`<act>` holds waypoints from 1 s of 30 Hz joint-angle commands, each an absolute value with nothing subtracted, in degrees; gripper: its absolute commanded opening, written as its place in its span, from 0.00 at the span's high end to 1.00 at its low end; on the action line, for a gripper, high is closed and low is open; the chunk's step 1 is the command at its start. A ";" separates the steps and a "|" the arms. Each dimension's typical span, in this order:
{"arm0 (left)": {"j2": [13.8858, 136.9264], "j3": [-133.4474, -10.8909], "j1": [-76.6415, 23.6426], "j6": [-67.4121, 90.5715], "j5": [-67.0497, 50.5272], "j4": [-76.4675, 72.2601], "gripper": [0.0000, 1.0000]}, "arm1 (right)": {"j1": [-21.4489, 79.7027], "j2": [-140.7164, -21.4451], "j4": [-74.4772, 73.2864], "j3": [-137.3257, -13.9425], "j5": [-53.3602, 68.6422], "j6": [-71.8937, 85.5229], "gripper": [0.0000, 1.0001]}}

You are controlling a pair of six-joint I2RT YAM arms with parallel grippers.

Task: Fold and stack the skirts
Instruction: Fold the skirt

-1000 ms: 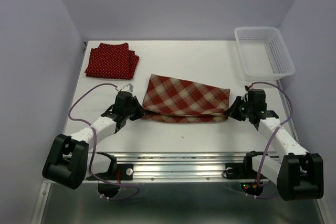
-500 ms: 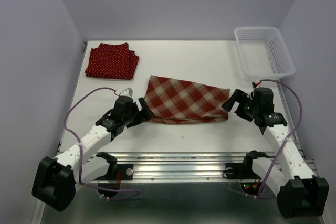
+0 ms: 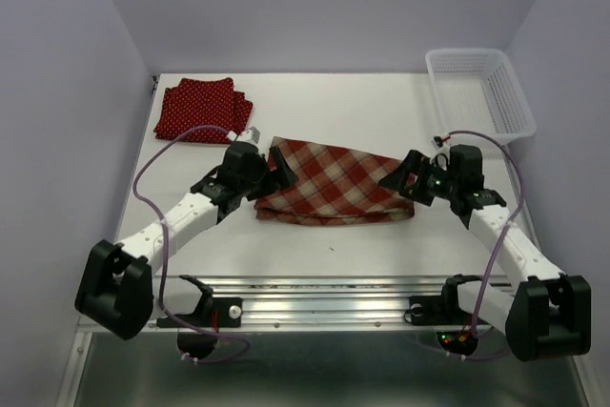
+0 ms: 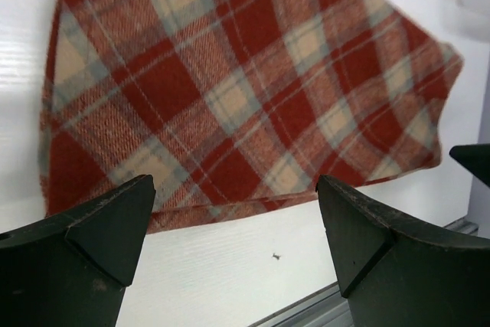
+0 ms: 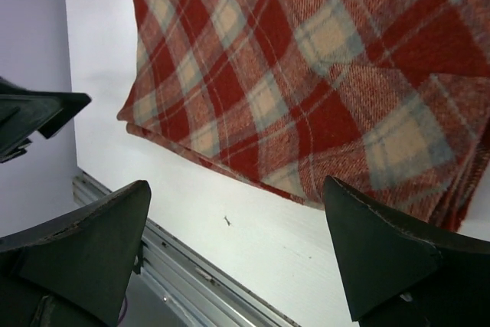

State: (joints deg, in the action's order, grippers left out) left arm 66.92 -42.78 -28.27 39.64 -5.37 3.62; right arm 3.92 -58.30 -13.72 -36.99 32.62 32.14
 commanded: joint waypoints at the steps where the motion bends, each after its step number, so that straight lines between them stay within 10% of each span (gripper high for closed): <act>1: 72.84 -42.37 -29.79 38.76 -10.36 0.09 0.01 | 5.36 -64.66 -6.41 -34.64 34.98 33.14 0.00; 16: 81.74 -28.30 -29.97 42.28 -14.15 -5.63 0.01 | 5.36 -78.93 -9.76 -31.02 18.81 28.13 0.00; 30: 66.80 -42.70 -30.32 38.32 -1.18 11.59 0.01 | 5.36 -64.43 -21.70 -42.71 6.46 23.47 0.00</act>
